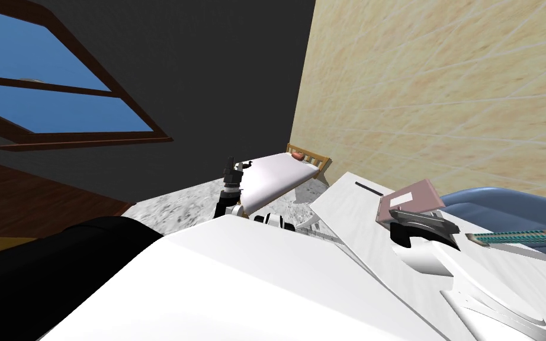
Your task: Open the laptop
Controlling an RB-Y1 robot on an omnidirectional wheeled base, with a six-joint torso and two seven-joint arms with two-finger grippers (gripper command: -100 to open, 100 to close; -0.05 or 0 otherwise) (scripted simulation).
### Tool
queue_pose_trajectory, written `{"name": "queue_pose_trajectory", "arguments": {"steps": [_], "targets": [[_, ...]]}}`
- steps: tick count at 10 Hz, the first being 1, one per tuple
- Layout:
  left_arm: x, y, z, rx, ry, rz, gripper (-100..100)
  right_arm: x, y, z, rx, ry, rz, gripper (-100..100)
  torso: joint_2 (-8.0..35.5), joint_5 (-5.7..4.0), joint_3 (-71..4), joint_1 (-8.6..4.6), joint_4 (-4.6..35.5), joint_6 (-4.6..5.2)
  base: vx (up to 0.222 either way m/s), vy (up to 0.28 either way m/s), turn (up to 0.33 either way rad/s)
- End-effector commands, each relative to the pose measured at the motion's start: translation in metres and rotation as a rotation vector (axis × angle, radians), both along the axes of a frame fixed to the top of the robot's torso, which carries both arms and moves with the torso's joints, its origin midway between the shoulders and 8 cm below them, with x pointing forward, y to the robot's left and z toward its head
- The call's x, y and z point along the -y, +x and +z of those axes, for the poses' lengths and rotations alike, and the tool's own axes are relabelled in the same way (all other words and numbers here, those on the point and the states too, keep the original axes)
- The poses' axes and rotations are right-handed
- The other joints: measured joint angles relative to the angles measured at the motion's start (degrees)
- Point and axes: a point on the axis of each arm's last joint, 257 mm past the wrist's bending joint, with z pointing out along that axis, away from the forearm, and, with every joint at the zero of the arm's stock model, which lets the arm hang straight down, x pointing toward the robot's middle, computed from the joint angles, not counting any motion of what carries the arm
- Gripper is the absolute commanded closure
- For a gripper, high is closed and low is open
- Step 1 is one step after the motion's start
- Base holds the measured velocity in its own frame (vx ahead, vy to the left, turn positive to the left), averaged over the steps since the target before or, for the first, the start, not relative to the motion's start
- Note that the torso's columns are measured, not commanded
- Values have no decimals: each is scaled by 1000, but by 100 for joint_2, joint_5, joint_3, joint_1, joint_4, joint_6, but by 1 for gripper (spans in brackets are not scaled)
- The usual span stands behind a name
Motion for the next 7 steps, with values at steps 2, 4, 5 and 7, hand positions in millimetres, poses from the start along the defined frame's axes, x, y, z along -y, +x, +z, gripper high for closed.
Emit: {"name": "queue_pose_trajectory", "arguments": {"steps": [2,4,5,7], "targets": [[0,0,0,0,0,0,0,-7,13,-2,113,106,12,100,-11,-2,-10,-16,-8,13,-75,-73,-13],[0,0,0,0,0,0,0,-13,23,-3,198,186,24,100,-7,-4,-5,-12,-5,25,-78,-52,-44],[0,0,0,0,0,0,0,-16,27,-3,226,212,28,100,-3,-2,-3,-12,-3,27,-74,-59,-50],[0,0,0,0,0,0,0,-18,31,-1,239,219,38,100,-11,-13,-7,-32,-8,27,-52,-44,-19]]}}
